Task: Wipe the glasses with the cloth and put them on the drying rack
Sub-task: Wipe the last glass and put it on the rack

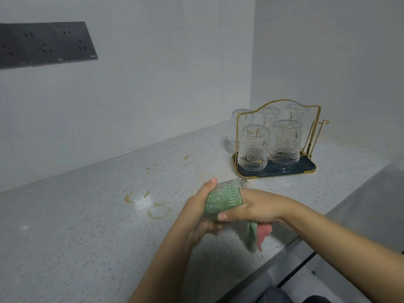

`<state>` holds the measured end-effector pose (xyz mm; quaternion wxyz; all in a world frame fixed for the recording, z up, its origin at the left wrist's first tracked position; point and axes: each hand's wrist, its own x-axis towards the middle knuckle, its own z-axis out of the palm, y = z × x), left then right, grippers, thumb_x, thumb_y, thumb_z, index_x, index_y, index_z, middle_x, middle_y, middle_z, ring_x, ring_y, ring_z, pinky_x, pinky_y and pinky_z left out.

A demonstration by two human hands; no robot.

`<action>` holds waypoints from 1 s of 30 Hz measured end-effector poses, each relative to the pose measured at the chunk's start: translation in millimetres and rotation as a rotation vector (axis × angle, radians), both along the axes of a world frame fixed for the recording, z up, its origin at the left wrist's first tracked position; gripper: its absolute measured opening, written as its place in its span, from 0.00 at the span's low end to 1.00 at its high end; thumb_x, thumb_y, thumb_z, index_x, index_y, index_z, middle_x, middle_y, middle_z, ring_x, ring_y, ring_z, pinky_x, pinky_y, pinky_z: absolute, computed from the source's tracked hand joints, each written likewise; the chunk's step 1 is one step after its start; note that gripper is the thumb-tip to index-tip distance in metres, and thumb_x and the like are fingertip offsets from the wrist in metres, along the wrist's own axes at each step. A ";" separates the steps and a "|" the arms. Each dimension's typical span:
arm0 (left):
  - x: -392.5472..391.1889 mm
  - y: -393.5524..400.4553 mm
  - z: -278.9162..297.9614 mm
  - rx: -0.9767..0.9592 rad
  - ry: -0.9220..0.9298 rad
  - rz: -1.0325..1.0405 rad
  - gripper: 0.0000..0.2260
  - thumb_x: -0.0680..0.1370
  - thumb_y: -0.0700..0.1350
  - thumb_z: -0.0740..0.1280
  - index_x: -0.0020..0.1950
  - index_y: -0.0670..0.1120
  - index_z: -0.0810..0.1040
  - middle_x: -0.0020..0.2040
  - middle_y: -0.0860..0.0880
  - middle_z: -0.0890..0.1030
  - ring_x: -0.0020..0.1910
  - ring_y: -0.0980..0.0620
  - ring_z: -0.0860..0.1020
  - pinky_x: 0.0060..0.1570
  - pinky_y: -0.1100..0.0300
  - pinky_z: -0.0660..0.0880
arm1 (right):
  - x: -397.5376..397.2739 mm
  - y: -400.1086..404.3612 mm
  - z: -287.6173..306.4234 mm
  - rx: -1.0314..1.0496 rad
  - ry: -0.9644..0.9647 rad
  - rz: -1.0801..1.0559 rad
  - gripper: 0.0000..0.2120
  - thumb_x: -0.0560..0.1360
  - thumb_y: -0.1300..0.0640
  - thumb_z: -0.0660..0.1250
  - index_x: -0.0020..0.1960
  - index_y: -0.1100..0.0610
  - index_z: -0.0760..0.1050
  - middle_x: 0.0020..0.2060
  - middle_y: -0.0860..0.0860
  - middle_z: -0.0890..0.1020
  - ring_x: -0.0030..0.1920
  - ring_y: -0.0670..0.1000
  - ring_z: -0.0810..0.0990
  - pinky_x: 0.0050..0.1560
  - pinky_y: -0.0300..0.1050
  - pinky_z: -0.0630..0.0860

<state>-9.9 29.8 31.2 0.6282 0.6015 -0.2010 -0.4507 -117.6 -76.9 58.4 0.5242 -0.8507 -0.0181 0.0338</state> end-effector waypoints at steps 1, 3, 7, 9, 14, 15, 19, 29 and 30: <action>-0.5 1.3 0.7 0.030 0.026 -0.048 0.22 0.79 0.59 0.62 0.50 0.40 0.82 0.33 0.45 0.82 0.26 0.50 0.78 0.21 0.63 0.73 | -1.3 -1.6 -0.2 -0.041 0.010 0.000 0.08 0.76 0.63 0.63 0.54 0.55 0.76 0.46 0.42 0.82 0.50 0.43 0.80 0.57 0.36 0.72; -3.1 1.8 -1.9 -0.017 -0.008 -0.079 0.24 0.79 0.61 0.61 0.56 0.42 0.81 0.42 0.43 0.85 0.33 0.48 0.82 0.25 0.60 0.77 | -5.1 -4.8 5.1 0.007 0.008 -0.041 0.11 0.77 0.64 0.62 0.57 0.55 0.75 0.49 0.43 0.81 0.51 0.39 0.79 0.55 0.32 0.72; -3.4 -4.3 -16.0 -0.317 -0.301 0.057 0.25 0.72 0.61 0.66 0.67 0.55 0.70 0.60 0.43 0.79 0.41 0.45 0.84 0.29 0.54 0.80 | -3.4 -16.1 16.6 0.751 0.031 -0.256 0.09 0.71 0.65 0.66 0.50 0.64 0.80 0.45 0.59 0.84 0.44 0.54 0.83 0.49 0.44 0.80; -6.1 -6.5 -16.3 -0.379 -0.357 0.132 0.27 0.70 0.61 0.67 0.66 0.53 0.69 0.55 0.37 0.80 0.33 0.47 0.82 0.25 0.55 0.78 | -0.4 -14.2 15.4 0.839 0.051 -0.240 0.11 0.68 0.62 0.67 0.47 0.67 0.80 0.41 0.63 0.82 0.39 0.60 0.81 0.44 0.48 0.80; 0.7 -4.4 -9.9 -0.203 -0.083 0.111 0.28 0.76 0.60 0.65 0.63 0.38 0.75 0.39 0.40 0.82 0.26 0.49 0.78 0.20 0.62 0.72 | 0.7 4.5 6.2 0.000 -0.118 -0.109 0.09 0.70 0.65 0.61 0.49 0.67 0.74 0.38 0.53 0.79 0.40 0.46 0.77 0.45 0.32 0.72; 2.1 -4.3 -10.5 -0.143 -0.067 0.081 0.27 0.78 0.60 0.63 0.62 0.37 0.75 0.37 0.43 0.81 0.25 0.51 0.77 0.18 0.63 0.70 | -0.1 4.7 6.5 -0.091 -0.128 -0.082 0.08 0.71 0.65 0.61 0.48 0.61 0.75 0.38 0.47 0.79 0.40 0.40 0.77 0.46 0.29 0.71; 1.1 -2.8 -13.1 -0.192 -0.238 0.023 0.28 0.74 0.66 0.62 0.66 0.49 0.73 0.49 0.44 0.82 0.34 0.49 0.82 0.24 0.58 0.74 | -6.2 -5.7 13.2 0.244 -0.079 -0.171 0.12 0.71 0.71 0.64 0.53 0.62 0.76 0.35 0.45 0.83 0.35 0.38 0.81 0.36 0.28 0.74; 0.4 -5.9 -9.3 -0.039 -0.012 0.052 0.23 0.80 0.58 0.62 0.60 0.39 0.77 0.36 0.44 0.83 0.29 0.49 0.80 0.25 0.61 0.75 | -1.5 1.6 -1.8 -0.240 -0.093 -0.065 0.10 0.71 0.62 0.65 0.47 0.47 0.75 0.38 0.37 0.81 0.42 0.35 0.78 0.47 0.30 0.72; 0.5 -6.0 -11.1 -0.007 -0.013 0.011 0.25 0.80 0.60 0.61 0.61 0.39 0.77 0.36 0.45 0.83 0.26 0.51 0.79 0.21 0.63 0.73 | -2.2 0.1 -1.3 -0.182 -0.075 -0.079 0.09 0.72 0.63 0.65 0.49 0.51 0.75 0.36 0.39 0.82 0.40 0.35 0.79 0.44 0.29 0.72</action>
